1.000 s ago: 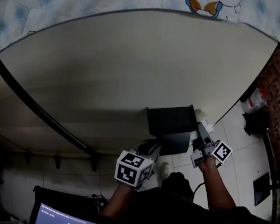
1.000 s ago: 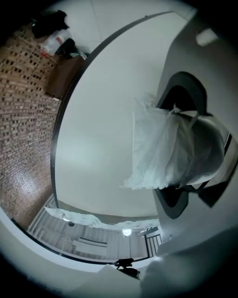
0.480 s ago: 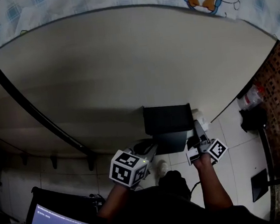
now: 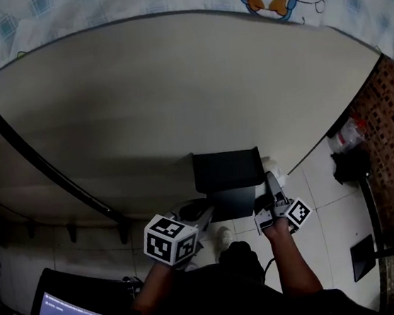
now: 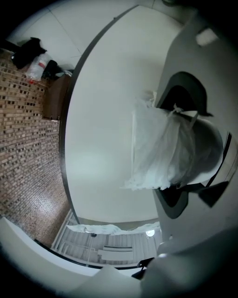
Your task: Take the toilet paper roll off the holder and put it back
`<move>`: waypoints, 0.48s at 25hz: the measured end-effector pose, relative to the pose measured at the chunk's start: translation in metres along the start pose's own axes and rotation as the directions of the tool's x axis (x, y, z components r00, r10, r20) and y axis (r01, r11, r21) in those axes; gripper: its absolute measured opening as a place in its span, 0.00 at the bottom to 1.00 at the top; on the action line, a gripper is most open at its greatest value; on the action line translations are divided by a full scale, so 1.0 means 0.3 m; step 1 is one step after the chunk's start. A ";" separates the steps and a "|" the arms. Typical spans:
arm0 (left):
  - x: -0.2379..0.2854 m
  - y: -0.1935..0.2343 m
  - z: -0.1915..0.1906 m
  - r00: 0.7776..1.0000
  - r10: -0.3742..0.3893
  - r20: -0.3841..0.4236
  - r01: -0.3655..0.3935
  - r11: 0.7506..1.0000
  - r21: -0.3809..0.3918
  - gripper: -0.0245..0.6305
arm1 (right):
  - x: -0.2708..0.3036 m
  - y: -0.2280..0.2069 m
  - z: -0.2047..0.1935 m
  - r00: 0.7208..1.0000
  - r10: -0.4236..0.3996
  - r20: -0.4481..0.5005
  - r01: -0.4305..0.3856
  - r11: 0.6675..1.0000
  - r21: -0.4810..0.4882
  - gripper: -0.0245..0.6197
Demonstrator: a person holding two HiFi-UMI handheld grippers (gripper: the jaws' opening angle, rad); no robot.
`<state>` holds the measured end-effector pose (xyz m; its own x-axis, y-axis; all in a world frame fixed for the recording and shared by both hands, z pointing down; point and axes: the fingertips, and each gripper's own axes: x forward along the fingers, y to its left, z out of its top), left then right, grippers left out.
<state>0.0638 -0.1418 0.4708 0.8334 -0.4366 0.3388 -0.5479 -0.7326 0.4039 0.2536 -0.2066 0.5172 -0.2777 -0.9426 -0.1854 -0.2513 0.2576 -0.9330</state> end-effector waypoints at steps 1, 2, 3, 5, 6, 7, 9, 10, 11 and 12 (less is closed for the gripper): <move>0.000 -0.001 0.000 1.000 -0.003 0.002 0.003 1.000 -0.005 0.14 | 0.002 0.005 0.000 1.000 0.013 0.014 -0.013 1.000 0.022 0.74; -0.001 -0.001 0.000 1.000 -0.006 0.003 0.006 1.000 -0.010 0.14 | 0.006 0.008 0.001 0.999 0.026 0.031 -0.027 0.999 0.045 0.74; -0.001 -0.001 -0.001 1.000 -0.006 0.004 0.007 1.000 -0.013 0.14 | 0.010 0.011 0.006 0.998 0.039 0.050 -0.042 0.997 0.065 0.74; -0.001 -0.002 -0.001 1.000 -0.007 0.005 0.007 1.000 -0.017 0.14 | 0.019 0.027 0.013 0.994 0.078 0.071 -0.084 0.992 0.093 0.74; -0.001 -0.002 -0.001 1.000 -0.007 0.006 0.007 1.000 -0.018 0.14 | 0.026 0.040 0.010 0.993 0.100 0.065 -0.105 0.990 0.094 0.74; -0.001 -0.002 -0.001 1.000 -0.006 0.006 0.007 1.000 -0.018 0.14 | 0.034 0.052 0.001 0.992 0.116 0.049 -0.120 0.989 0.084 0.74; -0.001 -0.001 0.000 1.000 -0.003 0.006 0.003 1.000 -0.019 0.14 | 0.049 0.067 -0.027 0.992 0.123 0.001 -0.123 0.991 0.054 0.74; -0.001 0.000 0.000 1.000 0.000 0.007 0.000 1.000 -0.021 0.14 | 0.053 0.067 -0.042 0.993 0.119 -0.025 -0.118 0.992 0.038 0.74; -0.001 0.002 -0.001 1.000 0.002 0.007 -0.002 1.000 -0.023 0.14 | 0.054 0.067 -0.058 0.992 0.116 -0.050 -0.115 0.993 0.025 0.73; -0.001 0.002 -0.002 1.000 0.002 0.007 -0.002 1.000 -0.027 0.14 | 0.052 0.066 -0.074 0.991 0.116 -0.073 -0.115 0.993 0.014 0.73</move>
<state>0.0631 -0.1417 0.4715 0.8328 -0.4418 0.3336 -0.5512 -0.7176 0.4257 0.2238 -0.2117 0.5026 -0.3719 -0.8884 -0.2690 -0.2048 0.3612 -0.9097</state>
